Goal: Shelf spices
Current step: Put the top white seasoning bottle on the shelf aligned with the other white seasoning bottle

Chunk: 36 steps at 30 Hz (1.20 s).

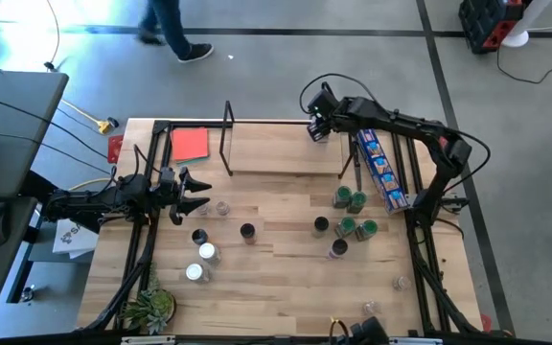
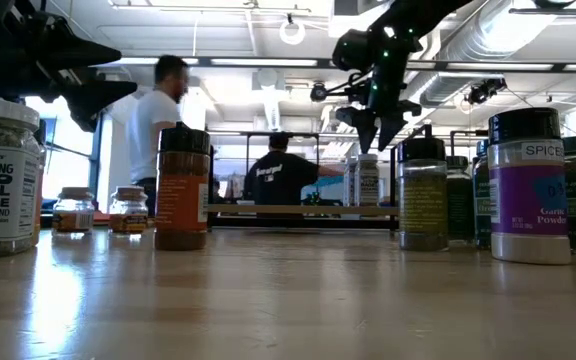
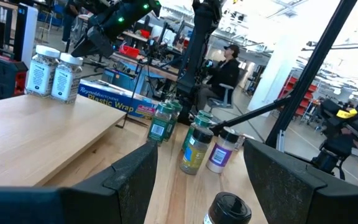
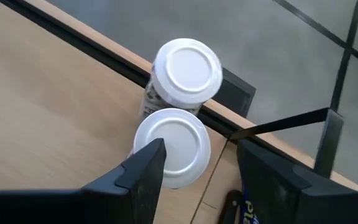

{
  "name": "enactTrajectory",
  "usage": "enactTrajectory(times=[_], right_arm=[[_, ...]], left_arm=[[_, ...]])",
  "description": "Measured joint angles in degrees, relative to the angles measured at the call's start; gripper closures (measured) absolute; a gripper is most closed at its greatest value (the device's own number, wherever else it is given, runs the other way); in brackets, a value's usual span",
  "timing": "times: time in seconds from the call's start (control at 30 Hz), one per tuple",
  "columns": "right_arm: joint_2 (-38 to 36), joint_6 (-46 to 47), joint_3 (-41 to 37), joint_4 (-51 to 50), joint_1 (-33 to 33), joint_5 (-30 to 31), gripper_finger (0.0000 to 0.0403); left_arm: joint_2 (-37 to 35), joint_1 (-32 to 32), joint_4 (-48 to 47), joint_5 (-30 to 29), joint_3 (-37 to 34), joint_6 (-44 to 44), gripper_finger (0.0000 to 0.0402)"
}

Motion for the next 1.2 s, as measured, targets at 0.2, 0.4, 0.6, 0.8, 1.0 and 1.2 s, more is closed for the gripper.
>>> enactTrajectory(times=[0.2, 0.4, 0.6, 0.8, 1.0, 1.2], right_arm=[[0.0, -1.9, 0.04, 0.76, 0.29, -1.53, 0.0204], [0.0, -3.97, 0.04, 1.74, 0.44, -2.51, 0.0204], [0.07, -4.15, 0.02, 1.42, 0.38, -0.29, 0.0204], [0.13, -4.61, 2.42, 0.79, 0.58, -0.53, 0.0204], [0.11, -0.64, 5.02, -0.66, 0.49, 0.57, 0.0204], [0.54, 3.41, 5.01, -7.53, -1.06, 4.84, 0.0204]], left_arm=[[-0.01, -0.02, 0.0, -0.02, 0.0, 0.0, 0.0165], [0.0, -0.02, 0.0, -0.02, 0.0, 0.0, 0.0165], [0.0, 0.0, 0.0, -0.02, 0.0, 0.0, 0.0165], [-0.02, -0.01, -0.02, -0.02, 0.0, 0.0, 0.0165], [0.0, -0.02, -0.02, -0.02, 0.0, 0.0, 0.0165], [0.0, -0.02, -0.02, -0.02, 0.0, 0.02, 0.0165]])
